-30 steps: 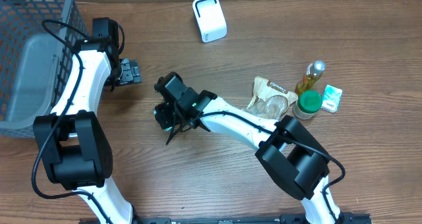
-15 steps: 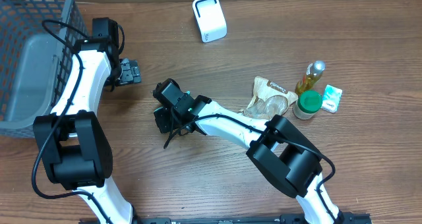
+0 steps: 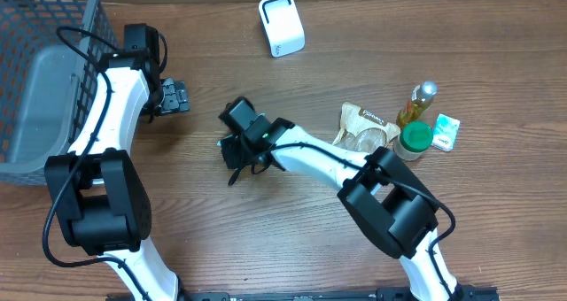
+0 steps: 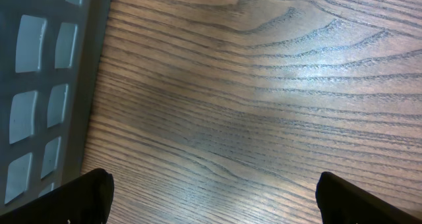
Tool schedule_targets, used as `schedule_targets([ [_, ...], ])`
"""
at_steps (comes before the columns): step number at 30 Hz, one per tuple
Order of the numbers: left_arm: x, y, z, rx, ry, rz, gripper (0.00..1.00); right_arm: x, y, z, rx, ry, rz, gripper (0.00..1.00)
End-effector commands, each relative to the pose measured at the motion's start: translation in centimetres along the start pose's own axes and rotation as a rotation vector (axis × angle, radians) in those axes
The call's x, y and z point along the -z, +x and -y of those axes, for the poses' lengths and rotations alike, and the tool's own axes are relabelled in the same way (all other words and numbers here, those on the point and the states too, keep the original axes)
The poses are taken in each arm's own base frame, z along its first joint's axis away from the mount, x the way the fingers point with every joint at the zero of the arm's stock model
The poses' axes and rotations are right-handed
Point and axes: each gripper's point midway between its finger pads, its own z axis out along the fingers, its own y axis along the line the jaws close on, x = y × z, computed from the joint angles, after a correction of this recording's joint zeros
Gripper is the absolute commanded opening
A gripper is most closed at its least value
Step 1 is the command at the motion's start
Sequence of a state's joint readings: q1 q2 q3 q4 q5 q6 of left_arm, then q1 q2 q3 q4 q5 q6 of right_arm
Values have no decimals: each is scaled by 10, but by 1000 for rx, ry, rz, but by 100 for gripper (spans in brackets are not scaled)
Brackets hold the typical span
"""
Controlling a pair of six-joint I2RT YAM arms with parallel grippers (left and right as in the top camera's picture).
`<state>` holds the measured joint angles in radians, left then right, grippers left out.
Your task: Scan the item barcode
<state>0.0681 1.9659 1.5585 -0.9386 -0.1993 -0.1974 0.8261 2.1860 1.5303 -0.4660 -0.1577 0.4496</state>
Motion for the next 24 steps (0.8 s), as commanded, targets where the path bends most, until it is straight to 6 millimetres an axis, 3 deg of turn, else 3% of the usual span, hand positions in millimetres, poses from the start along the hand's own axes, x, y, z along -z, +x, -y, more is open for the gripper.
schedule_targets([
  [1, 2, -6, -6, -5, -13, 14, 100, 2, -7, 24, -93, 32, 0, 10],
  [6, 2, -6, -6, -5, -13, 14, 100, 6, -11, 30, -128, -15, -19, 10],
  [10, 2, -6, -6, -5, -13, 14, 100, 13, -18, 19, -141, -112, -43, 11],
  [12, 2, -6, -6, -6, -13, 14, 99, 30, -30, 9, -138, -158, -34, 13],
  [15, 2, -6, -6, -5, -13, 14, 100, 49, -45, 4, -90, -169, 4, 24],
  [17, 2, -6, -6, -5, -13, 14, 100, 59, -53, 5, -63, -173, 31, 39],
  [21, 2, -6, -6, -5, -13, 14, 100, 64, -63, 24, -81, -133, 62, 48],
  [24, 2, -6, -6, -5, -13, 14, 100, 66, -66, 56, -121, -23, 77, 49],
])
